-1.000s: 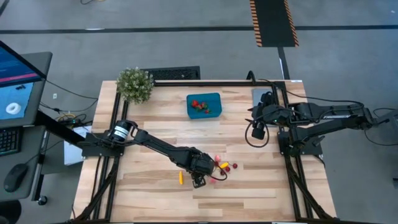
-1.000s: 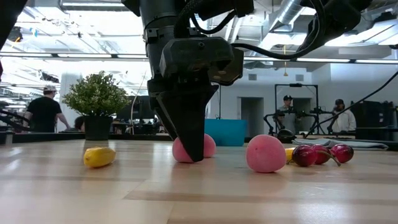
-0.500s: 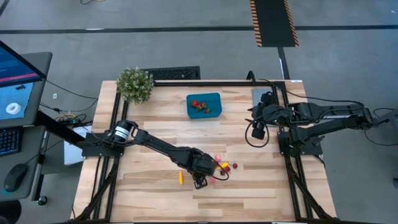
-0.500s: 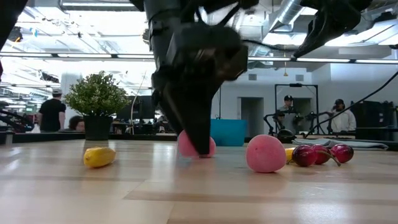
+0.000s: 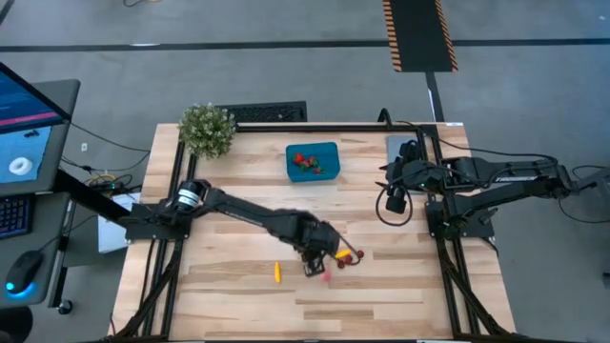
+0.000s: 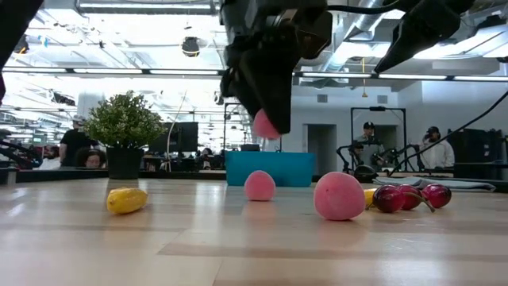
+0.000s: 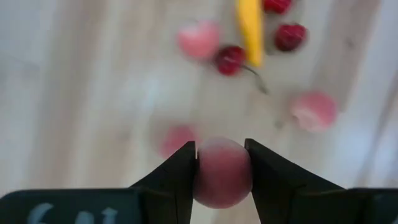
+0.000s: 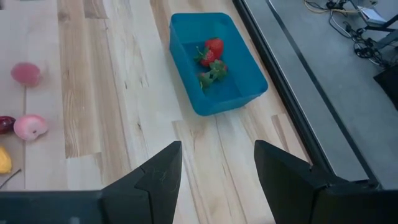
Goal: Pick and placing Produce into tupperware
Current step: Put the peach into the blue bin
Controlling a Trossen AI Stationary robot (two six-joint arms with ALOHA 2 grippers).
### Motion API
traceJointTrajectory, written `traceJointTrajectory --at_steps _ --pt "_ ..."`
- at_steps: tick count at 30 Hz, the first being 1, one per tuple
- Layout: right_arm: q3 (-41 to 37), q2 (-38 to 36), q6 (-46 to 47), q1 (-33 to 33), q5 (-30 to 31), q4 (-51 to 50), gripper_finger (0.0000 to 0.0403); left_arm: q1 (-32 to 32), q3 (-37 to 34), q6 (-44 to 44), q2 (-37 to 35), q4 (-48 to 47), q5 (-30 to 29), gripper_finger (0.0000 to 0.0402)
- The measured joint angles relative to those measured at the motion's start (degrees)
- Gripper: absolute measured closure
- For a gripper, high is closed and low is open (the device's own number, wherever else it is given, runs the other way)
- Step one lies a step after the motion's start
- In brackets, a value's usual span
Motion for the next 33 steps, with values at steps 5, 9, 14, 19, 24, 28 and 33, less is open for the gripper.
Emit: traceJointTrajectory --at_steps 5,9,14,19,24,28,33 --pt "0.0 0.0 0.0 0.0 0.0 0.0 0.0178 4.9 4.2 5.5 -0.1 -6.7 -2.8 0.0287" --pt "0.0 0.0 0.0 0.0 0.0 0.0 0.0178 9.5 6.4 10.2 -0.1 -9.2 -6.1 0.0287" --pt "0.0 0.0 0.0 0.0 0.0 0.0 0.0178 15.7 6.8 16.1 -0.2 -8.0 -8.8 0.0287" --pt "0.0 0.0 0.0 0.0 0.0 0.0 0.0178 21.8 6.7 20.4 -0.2 -3.5 -11.9 0.0287" --pt "0.0 0.0 0.7 0.0 0.0 0.0 0.0178 27.1 6.7 21.6 -0.2 2.5 -11.7 0.0287" --pt "0.0 0.0 1.1 0.0 0.0 0.0 0.0178 29.6 6.7 21.5 1.2 7.1 -9.2 0.0287" --pt "0.0 0.0 1.1 0.0 0.0 0.1 0.0178 29.9 6.7 21.6 5.0 14.2 -8.8 0.0287"
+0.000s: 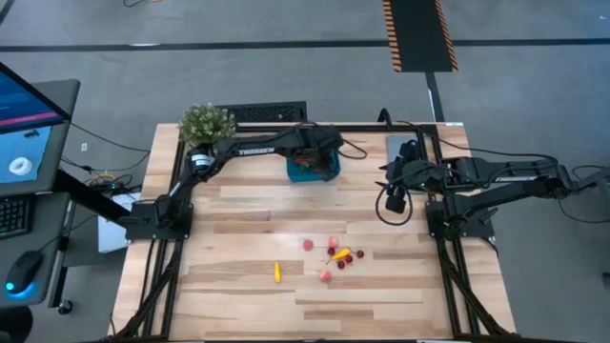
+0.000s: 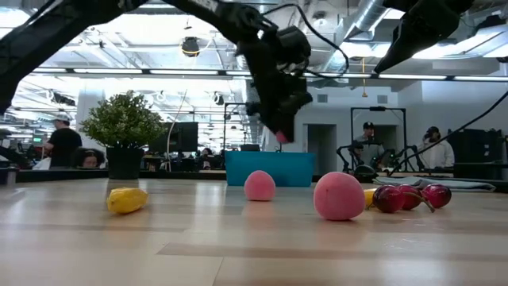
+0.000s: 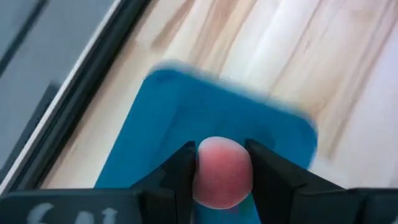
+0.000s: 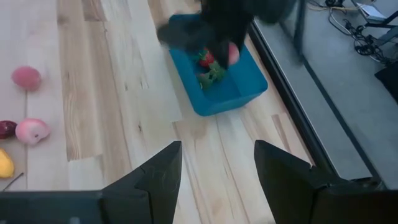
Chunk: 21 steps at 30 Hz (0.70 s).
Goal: Pick and placing Produce into tupperware
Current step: Put the peach into the blue bin
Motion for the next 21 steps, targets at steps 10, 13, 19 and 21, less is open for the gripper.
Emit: traceJointTrajectory --at_steps 10,13,19,21 --pt "0.0 0.0 0.0 0.0 0.0 0.2 0.0178 0.1 0.0 -2.4 3.7 2.5 -1.1 0.0287" --pt "0.0 0.0 0.0 0.0 0.0 0.2 0.0178 0.0 0.1 -2.4 3.7 2.4 -1.1 0.0277" --pt "0.0 0.0 0.0 0.0 0.0 0.2 0.0178 0.0 0.1 -2.4 3.9 1.8 -1.1 0.0203" --pt "0.0 0.0 0.0 0.0 0.0 0.2 0.0178 0.0 0.1 -2.8 3.9 1.3 -1.1 0.0177"
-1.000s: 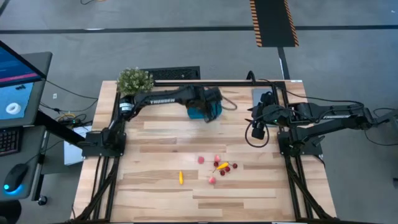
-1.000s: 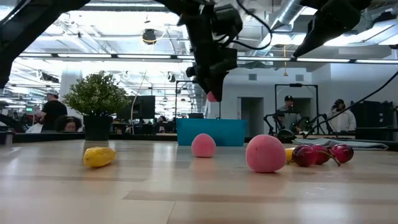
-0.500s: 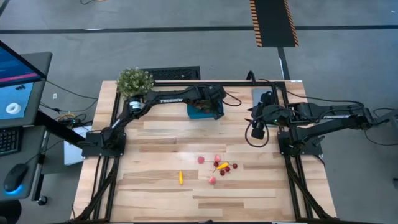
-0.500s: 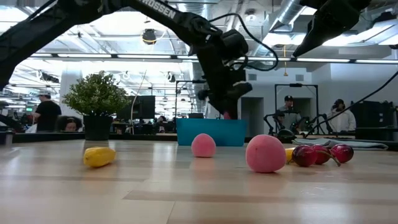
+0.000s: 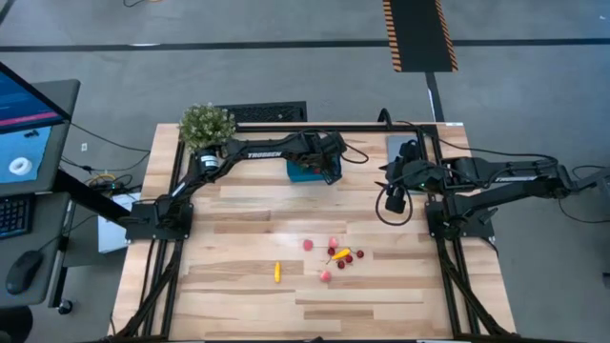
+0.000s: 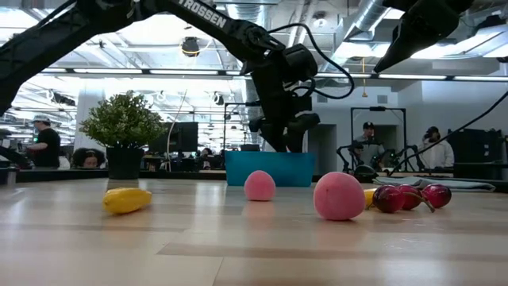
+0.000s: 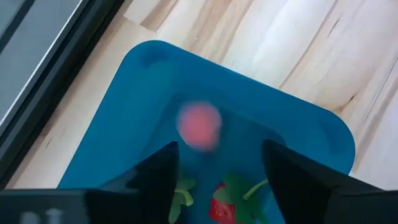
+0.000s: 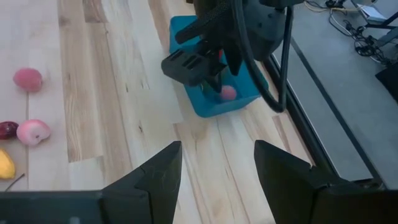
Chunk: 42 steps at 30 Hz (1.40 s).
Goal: Pick and placing Produce into tupperware
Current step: Put the peach into the blue bin
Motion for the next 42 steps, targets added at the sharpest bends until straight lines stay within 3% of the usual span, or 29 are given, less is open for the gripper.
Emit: traceJointTrajectory --at_steps 5,12,22,34,42 --pt "0.0 0.0 0.0 0.0 0.0 -0.1 0.0178 -0.1 0.5 -0.7 -0.1 -0.8 1.8 0.0148" --pt "0.0 0.0 0.0 0.0 0.0 -0.2 0.0178 -2.9 9.5 0.0 -0.4 -12.7 2.9 0.0146" --pt "0.0 0.0 0.0 0.0 0.0 -0.5 0.0178 -12.8 22.8 -2.1 -0.7 -32.3 2.6 0.0145" --pt "0.0 0.0 0.0 0.0 0.0 -0.3 0.0178 -26.5 21.8 -16.5 -6.8 -42.7 0.4 0.0145" --pt "0.0 0.0 0.0 0.0 0.0 -0.3 0.0178 -33.4 20.7 -21.6 -6.7 -43.7 3.7 0.0145"
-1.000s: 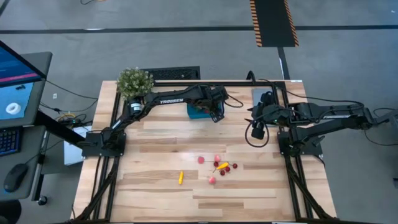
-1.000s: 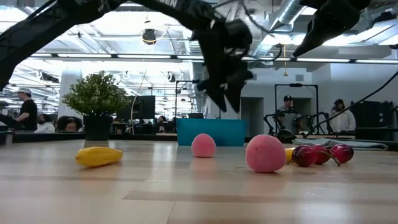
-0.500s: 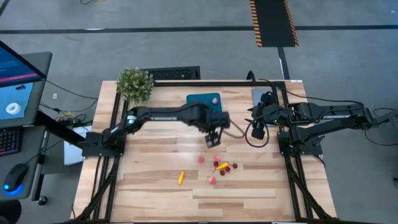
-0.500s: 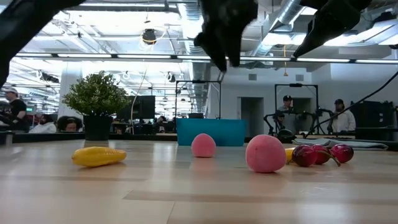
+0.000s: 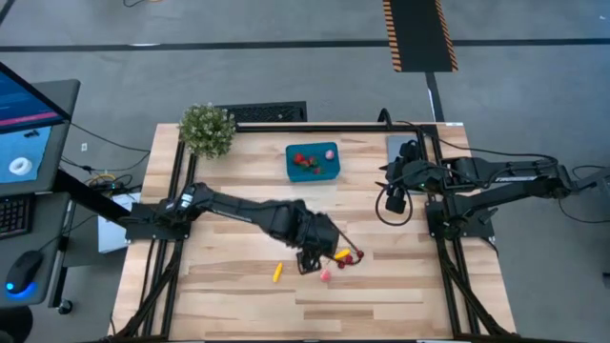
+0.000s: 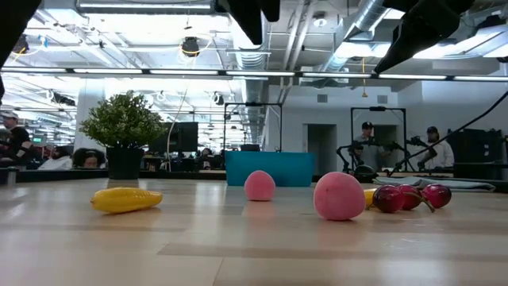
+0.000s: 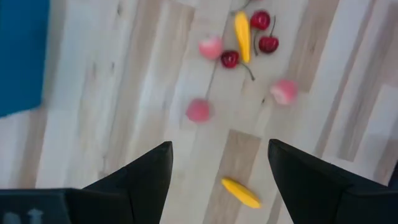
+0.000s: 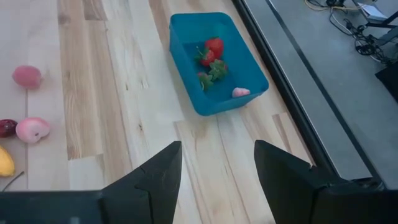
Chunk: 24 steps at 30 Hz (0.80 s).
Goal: Pick and placing Produce into tupperware
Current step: Put the peach into the blue bin
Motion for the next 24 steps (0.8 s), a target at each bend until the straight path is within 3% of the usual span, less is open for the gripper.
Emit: traceJointTrajectory --at_steps 11,24 --pt "0.0 0.0 0.0 0.0 0.0 0.0 0.0178 -1.0 -5.6 -0.7 0.1 3.8 -1.3 0.0145" --pt "0.0 0.0 0.0 0.0 0.0 0.0 0.0178 2.7 -24.7 8.0 0.1 18.0 0.6 0.0146"
